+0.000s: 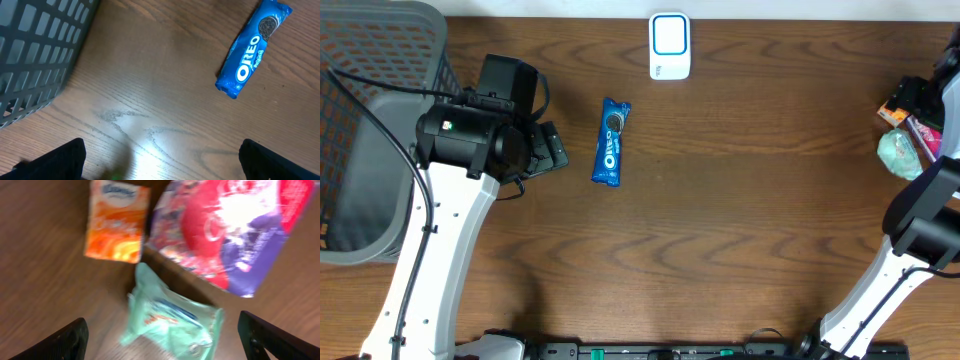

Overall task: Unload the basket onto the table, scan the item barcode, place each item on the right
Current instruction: 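Carry the green wrapper to the right edge and release it, then move the right gripper to the blue Oreo pack and grasp it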

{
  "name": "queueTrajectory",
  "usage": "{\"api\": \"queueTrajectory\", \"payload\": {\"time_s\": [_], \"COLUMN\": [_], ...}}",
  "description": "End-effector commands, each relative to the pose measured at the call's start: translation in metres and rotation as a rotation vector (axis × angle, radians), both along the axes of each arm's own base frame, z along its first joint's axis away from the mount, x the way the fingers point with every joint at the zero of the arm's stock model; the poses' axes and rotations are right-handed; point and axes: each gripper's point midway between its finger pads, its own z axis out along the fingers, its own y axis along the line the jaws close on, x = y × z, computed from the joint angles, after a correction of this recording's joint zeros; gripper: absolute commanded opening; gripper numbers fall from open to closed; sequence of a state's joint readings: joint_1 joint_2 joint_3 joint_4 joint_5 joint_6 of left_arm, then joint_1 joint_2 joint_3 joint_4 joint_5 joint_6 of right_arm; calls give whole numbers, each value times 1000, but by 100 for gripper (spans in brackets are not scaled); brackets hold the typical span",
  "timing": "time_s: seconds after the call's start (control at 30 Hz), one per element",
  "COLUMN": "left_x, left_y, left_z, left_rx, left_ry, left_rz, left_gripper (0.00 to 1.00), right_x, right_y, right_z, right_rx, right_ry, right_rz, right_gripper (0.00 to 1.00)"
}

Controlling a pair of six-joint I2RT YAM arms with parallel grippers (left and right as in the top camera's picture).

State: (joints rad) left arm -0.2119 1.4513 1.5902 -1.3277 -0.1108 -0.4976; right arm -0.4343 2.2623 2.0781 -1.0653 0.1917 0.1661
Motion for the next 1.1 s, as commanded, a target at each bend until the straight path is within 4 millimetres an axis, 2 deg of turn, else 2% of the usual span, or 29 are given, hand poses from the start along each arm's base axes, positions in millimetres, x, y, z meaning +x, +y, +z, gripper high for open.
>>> {"api": "queueTrajectory", "payload": {"time_s": [0.0,0.1,0.13,0.27,0.3,0.37,0.47,0.57,0.6,0.63,0.83,0.9,0.97,1.07], "left_x": [-1,-1,-1,-1,-1,-1,-1,-1,-1,-1,-1,-1,-1,-1], "left_y": [2,2,2,2,2,2,2,2,2,2,2,2,2,2], "left_z": [3,3,3,3,3,3,3,3,3,3,3,3,3,3], "left_rx": [2,2,2,2,2,2,2,2,2,2,2,2,2,2], "left_ry": [-10,-10,-11,-10,-10,-11,-11,-10,-10,-10,-10,-10,-10,-11], "left_rz": [11,11,11,11,11,11,11,11,11,11,11,11,11,11], "left_gripper": [98,98,98,98,98,98,98,98,98,98,98,98,98,98], "right_x": [16,31,39,51,52,52,48,39,37,32,23,18,12,7], "right_y": [38,85,117,196,223,261,321,385,395,421,499,526,547,558], "right_z": [7,7,10,25,31,37,41,41,40,36,17,12,-3,-21], "right_rx": [111,265,366,601,673,750,799,801,793,759,590,566,503,415], "right_ry": [-55,-108,-144,-215,-226,-230,-209,-173,-166,-139,-109,-118,-117,-116], "right_rz": [126,226,290,453,503,571,687,815,836,854,733,733,686,648], "right_gripper": [91,90,90,89,91,94,94,99,99,99,99,95,89,87]}}
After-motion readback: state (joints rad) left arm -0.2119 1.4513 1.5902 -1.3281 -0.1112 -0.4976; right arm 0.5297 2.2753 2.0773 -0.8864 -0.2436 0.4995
